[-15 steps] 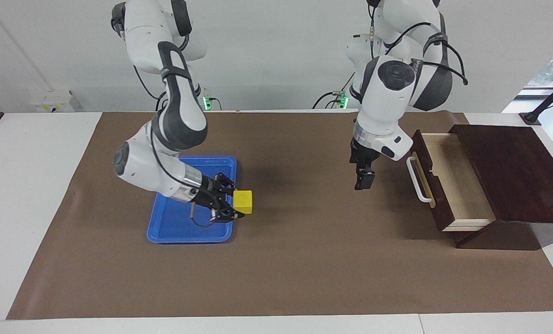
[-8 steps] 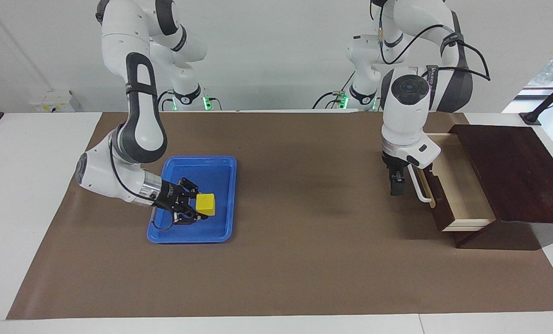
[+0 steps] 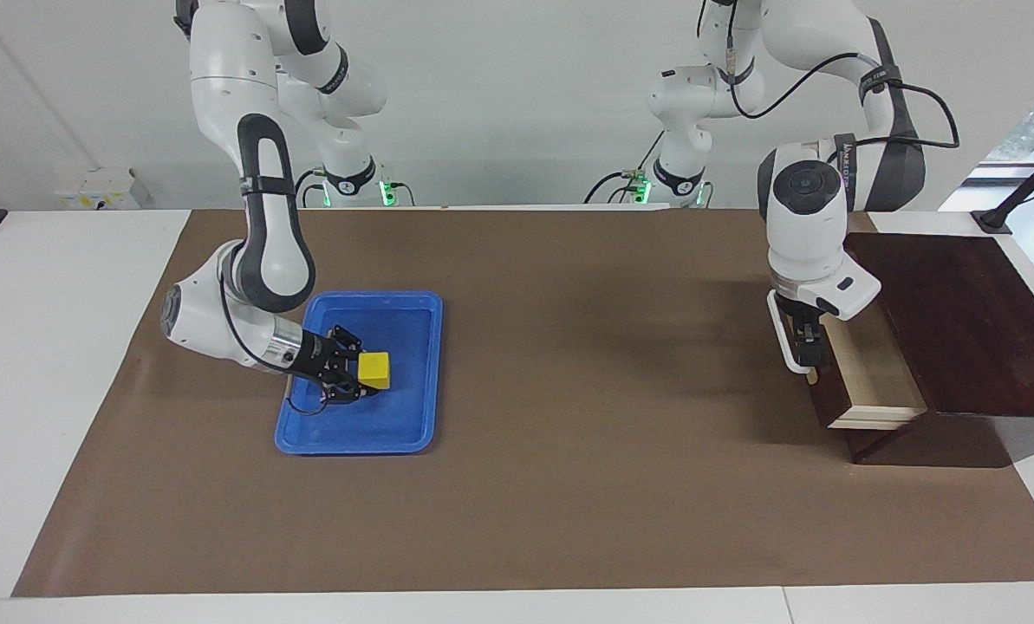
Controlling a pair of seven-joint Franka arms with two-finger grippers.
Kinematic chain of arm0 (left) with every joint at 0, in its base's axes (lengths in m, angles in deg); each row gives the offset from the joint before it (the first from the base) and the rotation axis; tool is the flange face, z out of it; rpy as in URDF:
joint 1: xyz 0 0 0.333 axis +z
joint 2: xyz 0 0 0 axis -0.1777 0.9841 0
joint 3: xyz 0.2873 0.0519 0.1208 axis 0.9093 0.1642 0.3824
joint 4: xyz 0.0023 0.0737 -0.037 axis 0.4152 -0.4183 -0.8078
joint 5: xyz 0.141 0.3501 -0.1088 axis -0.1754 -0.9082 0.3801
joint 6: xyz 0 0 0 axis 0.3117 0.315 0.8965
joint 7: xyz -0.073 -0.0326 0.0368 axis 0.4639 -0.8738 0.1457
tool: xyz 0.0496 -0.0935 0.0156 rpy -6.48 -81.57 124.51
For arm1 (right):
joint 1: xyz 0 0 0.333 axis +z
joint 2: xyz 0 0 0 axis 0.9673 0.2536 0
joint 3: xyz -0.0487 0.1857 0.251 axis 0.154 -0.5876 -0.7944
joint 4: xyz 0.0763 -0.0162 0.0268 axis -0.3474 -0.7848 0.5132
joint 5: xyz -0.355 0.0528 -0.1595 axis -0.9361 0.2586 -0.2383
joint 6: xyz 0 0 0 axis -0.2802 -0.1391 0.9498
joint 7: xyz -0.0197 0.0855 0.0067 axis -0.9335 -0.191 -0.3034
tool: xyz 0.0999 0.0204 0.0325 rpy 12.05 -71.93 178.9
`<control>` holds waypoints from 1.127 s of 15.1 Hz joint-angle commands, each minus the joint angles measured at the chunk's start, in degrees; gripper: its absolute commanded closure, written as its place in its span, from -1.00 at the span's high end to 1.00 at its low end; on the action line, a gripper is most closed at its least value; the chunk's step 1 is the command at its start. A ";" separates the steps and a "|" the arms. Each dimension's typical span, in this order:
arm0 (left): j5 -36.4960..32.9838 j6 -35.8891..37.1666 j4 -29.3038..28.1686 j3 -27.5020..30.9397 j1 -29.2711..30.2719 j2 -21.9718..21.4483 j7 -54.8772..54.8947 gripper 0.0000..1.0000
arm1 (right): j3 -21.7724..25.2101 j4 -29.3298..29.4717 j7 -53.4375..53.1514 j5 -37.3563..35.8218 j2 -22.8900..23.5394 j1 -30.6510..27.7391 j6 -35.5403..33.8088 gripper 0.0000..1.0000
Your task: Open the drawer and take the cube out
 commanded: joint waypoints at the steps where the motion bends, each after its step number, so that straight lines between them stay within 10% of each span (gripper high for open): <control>1: -1.77 -2.83 -2.58 -0.16 4.54 -1.63 6.03 1.00 | -0.40 -3.91 2.82 -0.39 -2.78 -0.43 2.12 -1.00; 11: -3.08 -4.33 -1.88 -0.16 10.43 -1.19 13.96 1.00 | -0.40 -6.82 5.20 0.13 -3.48 -0.78 4.58 -1.00; 15: -3.08 -4.42 -1.79 -0.25 11.14 -1.19 14.84 1.00 | -0.31 -6.56 5.29 0.05 -3.39 -0.43 4.76 0.31; 17: -2.65 -3.55 -0.04 -0.42 10.45 -0.93 15.72 1.00 | -0.31 -6.56 5.29 0.05 -3.40 -0.16 4.76 0.44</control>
